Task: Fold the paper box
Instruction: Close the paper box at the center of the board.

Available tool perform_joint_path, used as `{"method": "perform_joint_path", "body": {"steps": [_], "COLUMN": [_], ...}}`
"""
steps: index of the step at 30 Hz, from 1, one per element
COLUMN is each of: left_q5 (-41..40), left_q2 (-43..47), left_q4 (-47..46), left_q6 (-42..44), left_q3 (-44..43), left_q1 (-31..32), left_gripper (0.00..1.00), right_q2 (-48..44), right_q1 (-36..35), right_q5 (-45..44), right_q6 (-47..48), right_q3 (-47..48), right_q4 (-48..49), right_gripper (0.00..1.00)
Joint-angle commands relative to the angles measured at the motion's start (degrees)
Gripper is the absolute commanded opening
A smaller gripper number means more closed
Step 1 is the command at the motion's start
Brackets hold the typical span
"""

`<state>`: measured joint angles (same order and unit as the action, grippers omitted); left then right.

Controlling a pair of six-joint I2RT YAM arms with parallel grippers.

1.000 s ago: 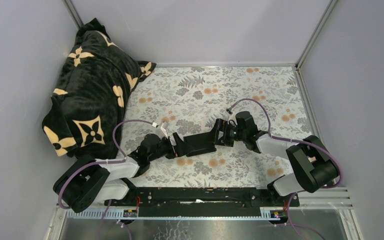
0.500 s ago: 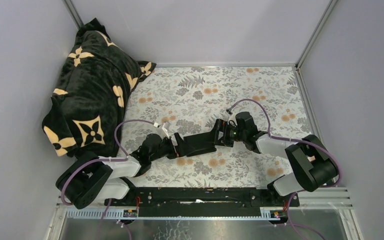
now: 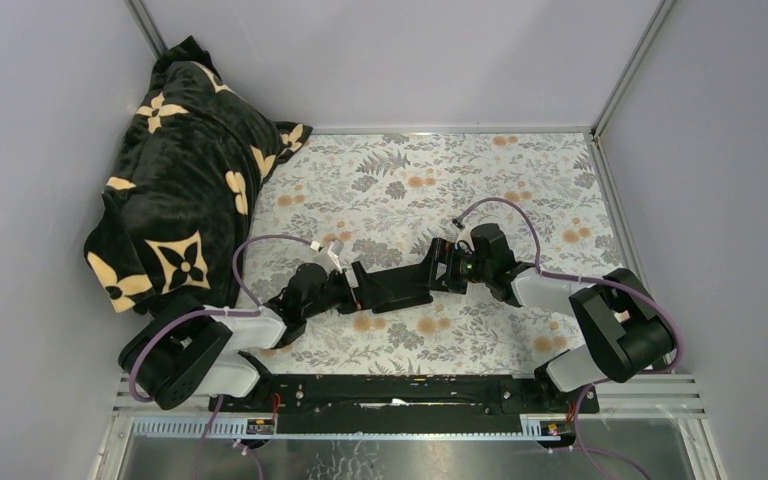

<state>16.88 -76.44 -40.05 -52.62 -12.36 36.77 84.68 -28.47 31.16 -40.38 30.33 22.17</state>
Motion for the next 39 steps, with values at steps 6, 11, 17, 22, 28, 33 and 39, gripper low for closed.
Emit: {"method": "perform_joint_path", "body": {"steps": [6, 11, 17, 22, 28, 33, 39], "left_q5": [-0.76, -0.62, -0.74, -0.76, -0.86, -0.80, -0.33], "left_q2": [-0.50, -0.59, -0.21, -0.36, -0.71, -1.15, -1.69], "left_q4": [-3.37, -3.39, -3.11, -3.01, -3.19, -3.33, -3.54], "left_q6": [1.51, 1.45, 1.47, 1.56, 1.65, 1.73, 1.70], "left_q3": [-1.53, -1.53, -1.53, -1.78, -2.20, -2.62, -3.00], "left_q1": [0.37, 0.40, 0.40, 0.36, 0.35, 0.40, 0.37], "left_gripper": [0.99, 0.99, 0.99, 0.99, 0.99, 0.99, 0.99], "right_q2": [0.22, 0.09, 0.04, 0.04, 0.04, -0.04, -0.21], "right_q1": [0.18, 0.20, 0.17, 0.25, 0.26, 0.31, 0.30], "right_q5": [1.19, 1.23, 0.93, 0.82, 0.88, 1.03, 1.18], "right_q6": [0.63, 0.51, 0.63, 0.63, 0.64, 0.57, 0.55], "right_q3": [0.81, 0.70, 0.56, 0.46, 0.42, 0.36, 0.24], "right_q4": [1.99, 2.08, 2.08, 2.26, 2.39, 2.52, 2.61], "right_gripper": [0.99, 1.00, 1.00, 1.00, 1.00, 1.00, 1.00]}}
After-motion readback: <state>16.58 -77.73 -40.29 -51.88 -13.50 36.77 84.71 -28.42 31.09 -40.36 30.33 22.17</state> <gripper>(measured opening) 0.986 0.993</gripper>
